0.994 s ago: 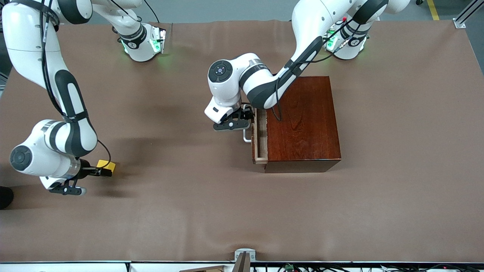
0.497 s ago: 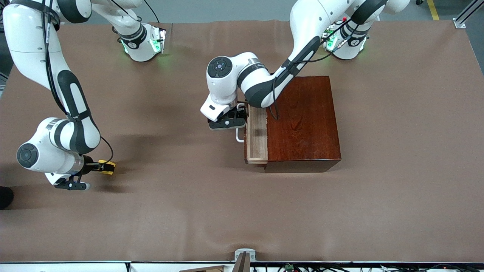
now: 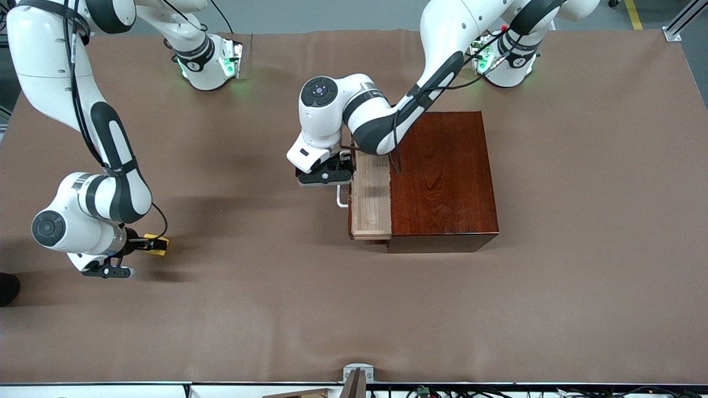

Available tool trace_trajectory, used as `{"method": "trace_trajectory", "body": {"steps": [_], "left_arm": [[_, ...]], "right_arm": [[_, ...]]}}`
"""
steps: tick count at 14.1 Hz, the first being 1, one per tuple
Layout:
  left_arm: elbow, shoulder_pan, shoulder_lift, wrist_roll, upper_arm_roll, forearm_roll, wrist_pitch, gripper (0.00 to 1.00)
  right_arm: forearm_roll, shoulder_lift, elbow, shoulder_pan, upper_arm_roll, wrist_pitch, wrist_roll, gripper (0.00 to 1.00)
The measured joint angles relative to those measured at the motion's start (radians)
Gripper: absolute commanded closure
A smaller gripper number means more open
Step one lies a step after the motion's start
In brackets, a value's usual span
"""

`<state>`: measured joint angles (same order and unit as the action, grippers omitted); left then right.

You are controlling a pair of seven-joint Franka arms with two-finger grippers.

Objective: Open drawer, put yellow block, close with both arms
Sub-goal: 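Pull the drawer open with the left gripper while the right gripper grasps the cube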

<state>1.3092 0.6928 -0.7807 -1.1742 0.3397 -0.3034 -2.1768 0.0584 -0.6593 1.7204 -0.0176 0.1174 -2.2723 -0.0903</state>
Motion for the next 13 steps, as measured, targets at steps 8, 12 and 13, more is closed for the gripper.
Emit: {"method": "trace_trajectory", "body": {"steps": [8, 12, 13], "left_arm": [[-0.001, 0.014, -0.007, 0.000, 0.001, 0.007, -0.076, 0.00], [-0.001, 0.019, -0.008, 0.005, -0.001, 0.009, -0.086, 0.00], [-0.001, 0.021, -0.008, 0.006, -0.002, 0.011, -0.090, 0.00]], "right_arm": [[-0.001, 0.007, 0.003, 0.006, 0.000, 0.066, 0.002, 1.00], [-0.006, 0.058, 0.001, 0.014, 0.000, 0.073, -0.098, 1.00], [-0.006, 0.075, 0.000, 0.013, 0.000, 0.074, -0.176, 1.00]]}}
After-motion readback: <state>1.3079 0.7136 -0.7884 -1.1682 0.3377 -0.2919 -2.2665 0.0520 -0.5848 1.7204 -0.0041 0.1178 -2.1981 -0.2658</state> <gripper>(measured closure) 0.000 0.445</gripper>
